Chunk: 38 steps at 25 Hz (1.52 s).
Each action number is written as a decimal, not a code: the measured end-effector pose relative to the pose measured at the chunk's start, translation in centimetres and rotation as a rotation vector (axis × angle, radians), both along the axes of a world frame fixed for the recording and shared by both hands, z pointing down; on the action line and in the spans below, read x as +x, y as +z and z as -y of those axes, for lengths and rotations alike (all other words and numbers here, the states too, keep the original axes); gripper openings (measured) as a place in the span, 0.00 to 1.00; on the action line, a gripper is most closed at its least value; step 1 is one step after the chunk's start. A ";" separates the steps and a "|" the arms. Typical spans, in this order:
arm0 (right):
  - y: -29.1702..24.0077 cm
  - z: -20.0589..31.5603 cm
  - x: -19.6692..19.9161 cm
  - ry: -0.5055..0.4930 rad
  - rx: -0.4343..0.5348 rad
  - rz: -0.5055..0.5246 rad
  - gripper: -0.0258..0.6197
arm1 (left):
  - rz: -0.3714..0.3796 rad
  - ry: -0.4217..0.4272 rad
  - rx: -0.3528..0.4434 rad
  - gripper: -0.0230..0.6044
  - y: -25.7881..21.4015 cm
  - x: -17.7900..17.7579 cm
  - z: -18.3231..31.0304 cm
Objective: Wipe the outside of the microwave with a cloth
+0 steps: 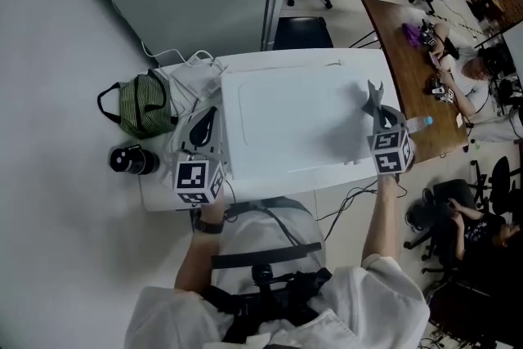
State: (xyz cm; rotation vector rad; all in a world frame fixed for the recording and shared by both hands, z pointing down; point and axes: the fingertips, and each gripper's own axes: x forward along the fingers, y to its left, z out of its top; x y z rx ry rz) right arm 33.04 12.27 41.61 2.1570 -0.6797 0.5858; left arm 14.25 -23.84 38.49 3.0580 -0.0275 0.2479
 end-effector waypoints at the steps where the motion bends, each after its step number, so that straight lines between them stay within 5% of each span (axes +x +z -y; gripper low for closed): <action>1: -1.3 3.4 -2.1 -0.075 0.044 -0.014 0.07 | -0.003 -0.005 0.002 0.08 -0.1 -0.3 0.3; 4: -3.8 14.8 -10.1 -0.336 0.284 0.077 0.07 | -0.011 -0.022 0.002 0.08 -0.2 -1.6 1.3; 7: -4.2 24.9 -18.2 -0.568 0.542 0.307 0.07 | -0.011 -0.042 -0.001 0.08 -0.3 -3.1 2.2; 9: -2.4 29.2 -21.7 -0.643 0.572 0.415 0.08 | -0.010 -0.056 -0.004 0.08 -0.4 -4.1 2.8; 11: 0.8 31.0 -22.3 -0.644 0.446 0.411 0.08 | -0.007 -0.060 -0.008 0.08 -0.5 -4.9 3.2; 14: 3.9 29.4 -20.4 -0.575 0.258 0.338 0.08 | 0.002 -0.059 -0.010 0.08 -0.4 -5.8 3.5; 16: 4.4 26.9 -18.4 -0.513 0.219 0.314 0.07 | 0.015 -0.064 -0.007 0.08 0.1 -6.1 3.8; 28: 5.9 1.0 -3.6 0.044 0.242 0.190 0.07 | 0.029 0.034 -0.001 0.08 0.6 -0.6 -1.6; 35: 4.9 -10.2 1.2 0.193 0.312 0.155 0.07 | 0.075 0.048 0.016 0.08 1.5 3.2 -6.8; 38: 4.5 -14.1 2.9 0.237 0.268 0.102 0.07 | 0.092 0.036 0.028 0.08 2.1 4.8 -8.9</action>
